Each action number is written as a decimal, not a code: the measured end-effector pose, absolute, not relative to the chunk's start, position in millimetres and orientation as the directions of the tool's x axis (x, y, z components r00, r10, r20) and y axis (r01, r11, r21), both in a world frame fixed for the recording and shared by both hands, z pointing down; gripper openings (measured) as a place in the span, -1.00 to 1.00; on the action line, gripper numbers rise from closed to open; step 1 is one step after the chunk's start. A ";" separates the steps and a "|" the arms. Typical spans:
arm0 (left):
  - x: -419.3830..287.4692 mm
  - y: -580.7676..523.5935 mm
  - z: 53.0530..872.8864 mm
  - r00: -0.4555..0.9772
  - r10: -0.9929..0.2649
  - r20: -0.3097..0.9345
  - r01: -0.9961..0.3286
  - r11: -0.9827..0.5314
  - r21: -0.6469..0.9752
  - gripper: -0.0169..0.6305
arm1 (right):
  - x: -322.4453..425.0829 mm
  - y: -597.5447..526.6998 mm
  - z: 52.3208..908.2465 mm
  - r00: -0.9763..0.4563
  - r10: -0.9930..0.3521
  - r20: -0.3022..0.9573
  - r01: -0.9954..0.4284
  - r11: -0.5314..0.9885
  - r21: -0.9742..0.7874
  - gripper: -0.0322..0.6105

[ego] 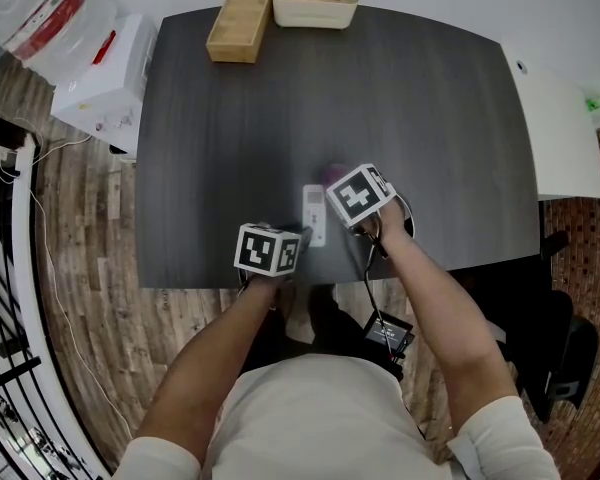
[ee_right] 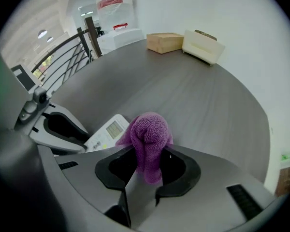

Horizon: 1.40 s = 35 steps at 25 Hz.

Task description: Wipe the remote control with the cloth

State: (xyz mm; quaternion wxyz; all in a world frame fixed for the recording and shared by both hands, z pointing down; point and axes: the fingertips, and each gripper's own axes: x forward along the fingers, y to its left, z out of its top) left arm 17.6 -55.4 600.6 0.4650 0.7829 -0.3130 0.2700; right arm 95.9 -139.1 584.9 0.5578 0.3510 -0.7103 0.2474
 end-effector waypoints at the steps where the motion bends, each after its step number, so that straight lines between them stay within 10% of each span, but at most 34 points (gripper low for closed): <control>1: 17.0 -55.7 600.7 0.660 -0.240 0.712 -0.740 -0.367 0.563 -0.63 | 105.8 -142.2 584.3 -0.099 -0.248 0.964 -0.778 0.623 0.080 -0.51; 15: -11.8 -86.8 583.1 0.687 -0.323 0.651 -0.726 -0.350 0.592 -0.63 | 67.0 -96.5 547.4 -0.311 -0.201 0.929 -0.730 0.676 -0.098 -0.51; 35: 30.9 -162.4 596.8 0.626 -0.135 0.768 -0.657 -0.622 0.427 -0.72 | 40.2 -75.0 577.9 -0.182 -0.092 0.979 -0.467 0.884 -0.003 -0.51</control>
